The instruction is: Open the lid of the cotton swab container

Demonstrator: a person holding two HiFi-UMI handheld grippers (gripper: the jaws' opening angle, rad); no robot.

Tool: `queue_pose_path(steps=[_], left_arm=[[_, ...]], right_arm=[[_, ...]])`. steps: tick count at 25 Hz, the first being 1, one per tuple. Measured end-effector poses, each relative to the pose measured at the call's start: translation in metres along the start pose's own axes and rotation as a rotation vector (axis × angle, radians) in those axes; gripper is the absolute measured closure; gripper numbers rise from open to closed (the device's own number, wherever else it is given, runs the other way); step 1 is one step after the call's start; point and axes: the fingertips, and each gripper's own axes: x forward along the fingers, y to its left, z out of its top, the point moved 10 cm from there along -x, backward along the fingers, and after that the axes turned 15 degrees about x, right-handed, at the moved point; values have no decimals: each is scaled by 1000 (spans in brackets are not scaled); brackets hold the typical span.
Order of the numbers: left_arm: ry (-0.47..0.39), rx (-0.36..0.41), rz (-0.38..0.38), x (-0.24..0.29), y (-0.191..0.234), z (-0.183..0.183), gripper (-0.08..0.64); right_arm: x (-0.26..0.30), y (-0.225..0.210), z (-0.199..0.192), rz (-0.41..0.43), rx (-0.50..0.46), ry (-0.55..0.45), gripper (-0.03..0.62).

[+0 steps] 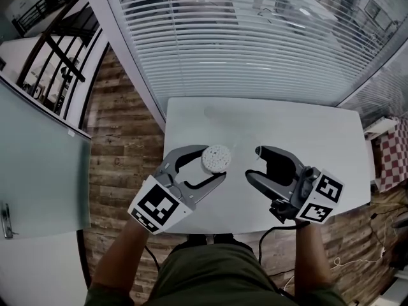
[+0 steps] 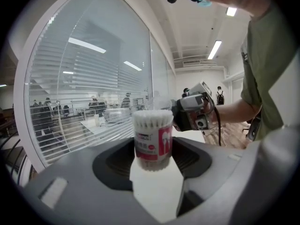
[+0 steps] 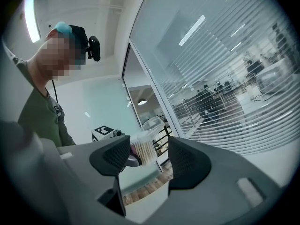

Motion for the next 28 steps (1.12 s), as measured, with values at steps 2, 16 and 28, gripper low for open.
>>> queue_pose_path(steps=[2, 16, 28], left_arm=[[-6, -2, 8, -1, 0, 1, 305], [-21, -16, 32, -5, -9, 8, 305], [-24, -30, 48, -8, -17, 7, 306]], right_arm=[[-3, 1, -1, -12, 5, -5, 327], [-20, 5, -1, -79, 20, -62, 535], [-19, 4, -12, -83, 33, -49, 581]])
